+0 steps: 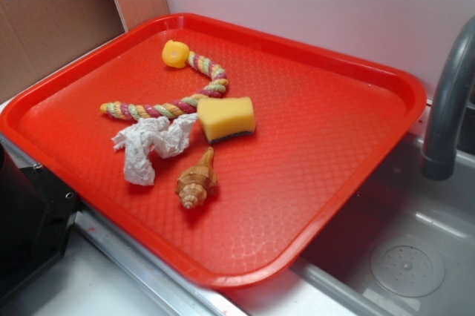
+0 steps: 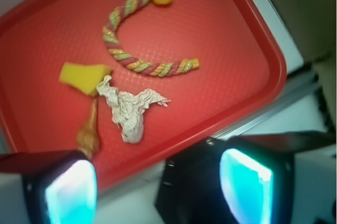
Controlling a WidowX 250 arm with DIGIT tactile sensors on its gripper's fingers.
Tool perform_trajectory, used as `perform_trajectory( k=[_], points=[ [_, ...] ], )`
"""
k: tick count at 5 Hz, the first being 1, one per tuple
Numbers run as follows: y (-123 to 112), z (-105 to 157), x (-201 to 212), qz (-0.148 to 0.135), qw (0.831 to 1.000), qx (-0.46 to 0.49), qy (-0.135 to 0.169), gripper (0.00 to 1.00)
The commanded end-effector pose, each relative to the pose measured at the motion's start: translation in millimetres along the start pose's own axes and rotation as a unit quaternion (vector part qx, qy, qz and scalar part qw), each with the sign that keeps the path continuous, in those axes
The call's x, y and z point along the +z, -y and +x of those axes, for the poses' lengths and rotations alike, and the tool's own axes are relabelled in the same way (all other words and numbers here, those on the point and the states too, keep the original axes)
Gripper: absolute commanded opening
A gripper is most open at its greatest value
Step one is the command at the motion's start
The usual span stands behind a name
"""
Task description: Grab the white paper.
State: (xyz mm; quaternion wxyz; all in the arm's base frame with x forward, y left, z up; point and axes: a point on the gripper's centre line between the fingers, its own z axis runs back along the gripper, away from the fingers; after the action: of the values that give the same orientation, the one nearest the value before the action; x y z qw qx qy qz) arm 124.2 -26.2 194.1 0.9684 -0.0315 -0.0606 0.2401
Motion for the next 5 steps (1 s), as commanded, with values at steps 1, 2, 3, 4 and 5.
perform_trajectory(
  k=[1, 2, 3, 4, 5],
  points=[
    [11.8, -5.3, -56.5, -0.037, 0.993, 0.112, 0.014, 1.0],
    [18.0, -6.9, -85.4, -0.027, 0.992, 0.123, 0.03, 1.0],
    [22.5, -2.3, -112.5, -0.018, 0.99, 0.137, 0.025, 1.0],
    [28.1, -1.4, -137.6, -0.005, 0.991, 0.131, 0.023, 1.0],
    [31.1, -7.1, -159.2, 0.011, 0.992, 0.128, 0.0, 1.0]
  ],
)
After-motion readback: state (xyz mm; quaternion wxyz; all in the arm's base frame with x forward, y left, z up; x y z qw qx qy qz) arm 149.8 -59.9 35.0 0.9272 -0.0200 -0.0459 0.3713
